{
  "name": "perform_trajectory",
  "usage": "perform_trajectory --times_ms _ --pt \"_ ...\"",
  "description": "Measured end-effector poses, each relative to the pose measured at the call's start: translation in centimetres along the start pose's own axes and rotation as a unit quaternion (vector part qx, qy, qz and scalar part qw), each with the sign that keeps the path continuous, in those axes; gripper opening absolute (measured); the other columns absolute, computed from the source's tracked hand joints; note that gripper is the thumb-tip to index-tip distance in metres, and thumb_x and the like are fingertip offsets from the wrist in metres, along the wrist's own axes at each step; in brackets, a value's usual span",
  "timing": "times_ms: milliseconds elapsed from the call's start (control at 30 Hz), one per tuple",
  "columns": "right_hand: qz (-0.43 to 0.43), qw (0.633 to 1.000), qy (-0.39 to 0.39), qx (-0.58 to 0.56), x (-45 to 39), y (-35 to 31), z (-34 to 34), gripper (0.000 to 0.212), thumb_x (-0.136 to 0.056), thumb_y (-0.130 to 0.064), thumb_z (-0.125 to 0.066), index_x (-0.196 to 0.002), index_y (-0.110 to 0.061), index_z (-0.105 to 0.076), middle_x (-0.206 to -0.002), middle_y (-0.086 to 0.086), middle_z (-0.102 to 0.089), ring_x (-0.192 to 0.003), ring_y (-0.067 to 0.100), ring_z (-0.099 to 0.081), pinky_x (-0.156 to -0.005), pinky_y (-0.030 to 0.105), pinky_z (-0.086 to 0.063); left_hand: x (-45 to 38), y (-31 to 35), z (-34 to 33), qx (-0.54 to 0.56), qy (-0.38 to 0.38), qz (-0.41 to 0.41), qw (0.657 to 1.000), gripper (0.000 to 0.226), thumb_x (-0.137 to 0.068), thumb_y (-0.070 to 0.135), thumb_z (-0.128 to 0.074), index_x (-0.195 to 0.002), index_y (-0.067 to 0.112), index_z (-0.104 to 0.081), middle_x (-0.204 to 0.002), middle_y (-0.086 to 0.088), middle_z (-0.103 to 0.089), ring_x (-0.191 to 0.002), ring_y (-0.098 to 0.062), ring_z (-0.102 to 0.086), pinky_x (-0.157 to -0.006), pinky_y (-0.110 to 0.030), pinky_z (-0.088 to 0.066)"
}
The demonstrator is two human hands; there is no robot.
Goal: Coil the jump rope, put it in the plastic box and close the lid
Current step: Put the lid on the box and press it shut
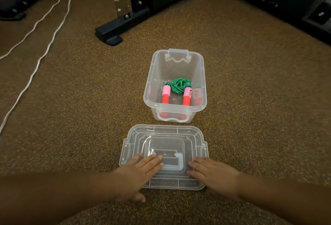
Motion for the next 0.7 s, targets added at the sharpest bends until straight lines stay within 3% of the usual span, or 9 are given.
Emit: perform_trajectory --times_ms 100,167,267,400,600,700 --pt "0.031 0.995 0.048 0.082 -0.9 0.1 -0.2 0.051 -0.083 -0.019 -0.061 -0.131 -0.015 -0.045 -0.13 0.011 -0.055 -0.124 0.032 -0.05 -0.11 0.042 -0.032 -0.1 0.1 0.5 -0.017 0.003 0.001 1.0 0.101 -0.087 0.054 -0.049 -0.143 0.021 0.027 -0.152 -0.001 0.033 -0.14 -0.02 0.027 -0.11 -0.042 0.018" --pt "0.055 0.988 0.07 0.125 -1.1 0.4 -0.3 0.045 -0.076 -0.026 -0.066 -0.119 -0.018 -0.054 -0.111 0.005 -0.064 -0.106 0.027 -0.061 -0.1 0.04 -0.045 -0.2 0.2 0.8 -0.033 -0.001 0.003 0.999 0.1 -0.087 0.056 -0.047 -0.143 0.019 0.027 -0.153 -0.002 0.03 -0.142 -0.02 0.024 -0.11 -0.042 0.018" --pt "0.091 0.979 0.1 0.154 -0.5 0.5 0.7 0.045 -0.075 -0.037 -0.058 -0.116 -0.018 -0.058 -0.108 0.003 -0.066 -0.104 0.023 -0.062 -0.101 0.039 -0.043 -0.5 0.6 1.4 -0.023 0.003 0.017 1.0 0.102 -0.086 0.057 -0.048 -0.144 0.018 0.025 -0.156 -0.003 0.024 -0.144 -0.02 0.019 -0.113 -0.042 0.014" --pt "0.139 0.976 0.114 0.119 0.3 -0.2 3.1 0.05 -0.077 -0.041 -0.051 -0.119 -0.013 -0.052 -0.111 0.009 -0.063 -0.107 0.026 -0.059 -0.111 0.045 -0.031 -0.4 1.7 2.5 0.006 0.035 0.042 0.998 0.094 -0.088 0.051 -0.048 -0.146 0.021 0.019 -0.16 -0.005 0.012 -0.146 -0.022 0.008 -0.116 -0.04 0.006" --pt "0.171 0.962 0.2 0.07 1.9 -1.1 7.8 0.046 -0.075 -0.04 -0.052 -0.113 -0.014 -0.056 -0.101 0.004 -0.066 -0.095 0.02 -0.061 -0.108 0.041 -0.038 1.6 1.9 6.2 0.081 0.123 0.05 0.988 0.077 -0.089 0.02 -0.049 -0.148 0.032 -0.001 -0.159 0.004 -0.008 -0.145 -0.017 -0.012 -0.112 -0.026 -0.005" --pt "0.179 0.957 0.224 0.033 2.7 -0.6 9.2 0.047 -0.079 -0.039 -0.047 -0.118 -0.014 -0.054 -0.101 0.004 -0.067 -0.093 0.021 -0.061 -0.101 0.037 -0.042 2.6 1.0 8.9 0.101 0.119 0.027 0.987 0.07 -0.084 0.021 -0.051 -0.144 0.038 -0.018 -0.154 0.01 -0.028 -0.138 -0.014 -0.032 -0.114 -0.03 -0.025"
Point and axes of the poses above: each hand's wrist, its own x-axis away from the middle knuckle, its own z-axis out of the back of the hand, y = z × x, the point moved 3 cm from there along -x, towards the middle knuckle
